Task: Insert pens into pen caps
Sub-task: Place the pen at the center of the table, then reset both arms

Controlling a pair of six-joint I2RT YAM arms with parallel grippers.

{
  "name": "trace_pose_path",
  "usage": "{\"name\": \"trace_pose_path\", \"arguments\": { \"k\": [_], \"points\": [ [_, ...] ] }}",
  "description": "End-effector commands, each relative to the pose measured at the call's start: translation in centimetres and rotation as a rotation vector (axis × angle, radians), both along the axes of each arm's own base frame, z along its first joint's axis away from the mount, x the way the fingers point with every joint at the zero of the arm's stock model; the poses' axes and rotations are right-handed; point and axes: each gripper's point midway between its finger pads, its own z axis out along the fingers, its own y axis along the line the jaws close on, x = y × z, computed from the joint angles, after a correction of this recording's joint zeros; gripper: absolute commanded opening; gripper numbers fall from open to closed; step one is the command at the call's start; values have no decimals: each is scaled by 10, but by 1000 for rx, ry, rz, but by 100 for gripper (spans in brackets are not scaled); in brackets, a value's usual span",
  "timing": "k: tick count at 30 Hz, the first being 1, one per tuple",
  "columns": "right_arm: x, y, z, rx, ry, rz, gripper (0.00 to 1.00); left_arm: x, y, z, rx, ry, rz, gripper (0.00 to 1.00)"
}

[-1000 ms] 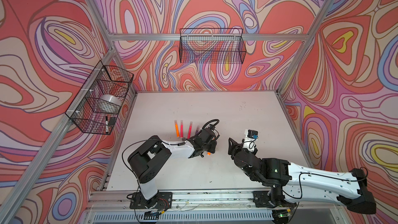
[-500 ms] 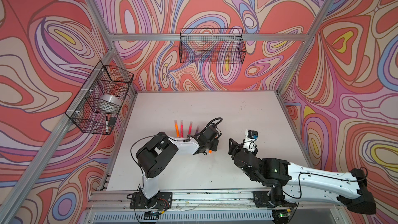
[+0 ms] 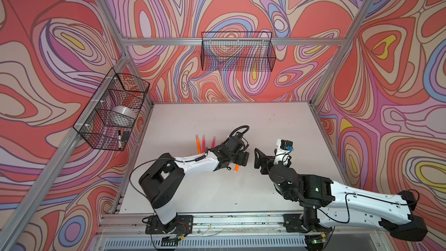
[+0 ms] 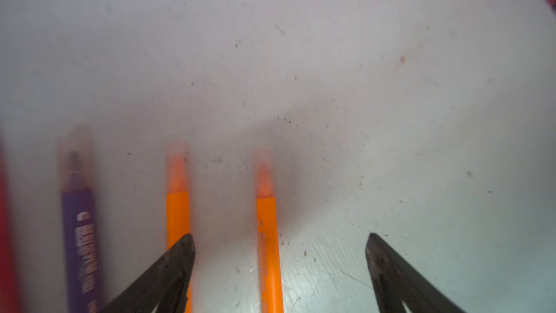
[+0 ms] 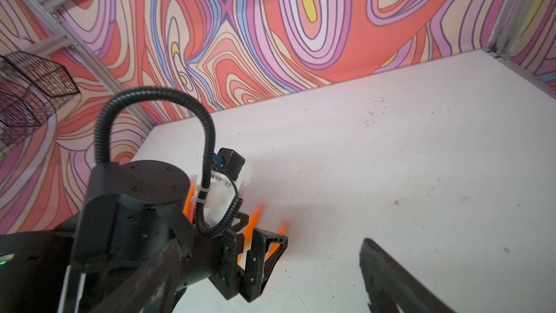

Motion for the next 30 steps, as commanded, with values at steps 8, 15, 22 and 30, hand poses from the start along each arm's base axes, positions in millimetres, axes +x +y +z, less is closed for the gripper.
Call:
{"name": "trace_pose_path", "arguments": {
  "k": [8,15,22,30],
  "points": [
    [24,92,100,-115,-368,364,98,7,137,159,16,-628,310,100],
    [142,5,23,-487,-272,-77,98,34,264,117,153,-669,702,91],
    [187,-132,-124,-517,-41,-180,98,42,336,12,453,-558,919,100],
    [222,-129,-204,-701,65,-101,98,49,323,9,438,-740,780,100]
  ]
}}
